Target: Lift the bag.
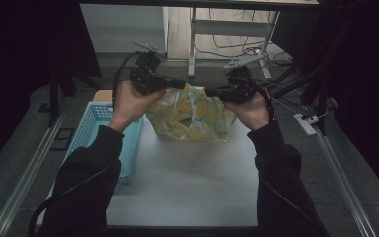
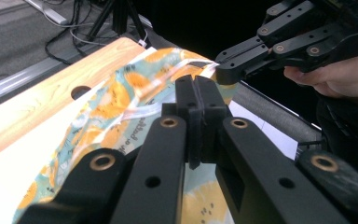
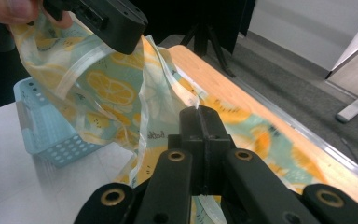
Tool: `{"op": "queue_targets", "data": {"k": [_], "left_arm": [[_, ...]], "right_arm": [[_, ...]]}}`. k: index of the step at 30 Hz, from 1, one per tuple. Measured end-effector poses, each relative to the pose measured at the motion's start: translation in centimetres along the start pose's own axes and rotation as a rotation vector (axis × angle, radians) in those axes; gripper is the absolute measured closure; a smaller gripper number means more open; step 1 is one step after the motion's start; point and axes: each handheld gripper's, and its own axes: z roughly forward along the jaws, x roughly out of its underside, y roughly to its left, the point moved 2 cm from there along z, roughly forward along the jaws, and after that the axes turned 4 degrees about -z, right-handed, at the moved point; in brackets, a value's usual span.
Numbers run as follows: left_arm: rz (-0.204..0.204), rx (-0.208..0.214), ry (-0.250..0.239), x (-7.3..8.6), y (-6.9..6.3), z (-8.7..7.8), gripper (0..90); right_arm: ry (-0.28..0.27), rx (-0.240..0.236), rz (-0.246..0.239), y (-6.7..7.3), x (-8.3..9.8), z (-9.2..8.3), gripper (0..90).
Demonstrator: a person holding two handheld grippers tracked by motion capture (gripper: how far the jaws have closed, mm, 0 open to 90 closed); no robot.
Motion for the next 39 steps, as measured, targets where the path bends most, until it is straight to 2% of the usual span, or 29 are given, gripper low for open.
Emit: {"op": "queue_targets", "data": {"k": [17, 27, 33, 39], "left_arm": [[0.028, -0.034, -0.064, -3.5, -1.0, -2.3, 90.0], [0.046, -0.055, -0.110, -5.0, -1.7, -3.0, 90.0], [0.072, -0.097, -0.087, -4.6, -1.5, -2.2, 89.9], [0.099, -0.100, -0.092, -4.0, -0.9, -1.3, 89.5]], "right_arm": [[-0.026, 0.066, -0.044, -0.1, -4.3, -2.6, 90.0], [-0.039, 0.110, -0.054, -0.3, -5.8, -3.4, 90.0], [-0.025, 0.121, -0.065, -0.2, -5.6, -3.1, 90.0], [-0.011, 0.111, -0.042, -0.6, -4.4, -2.1, 90.0]]}}
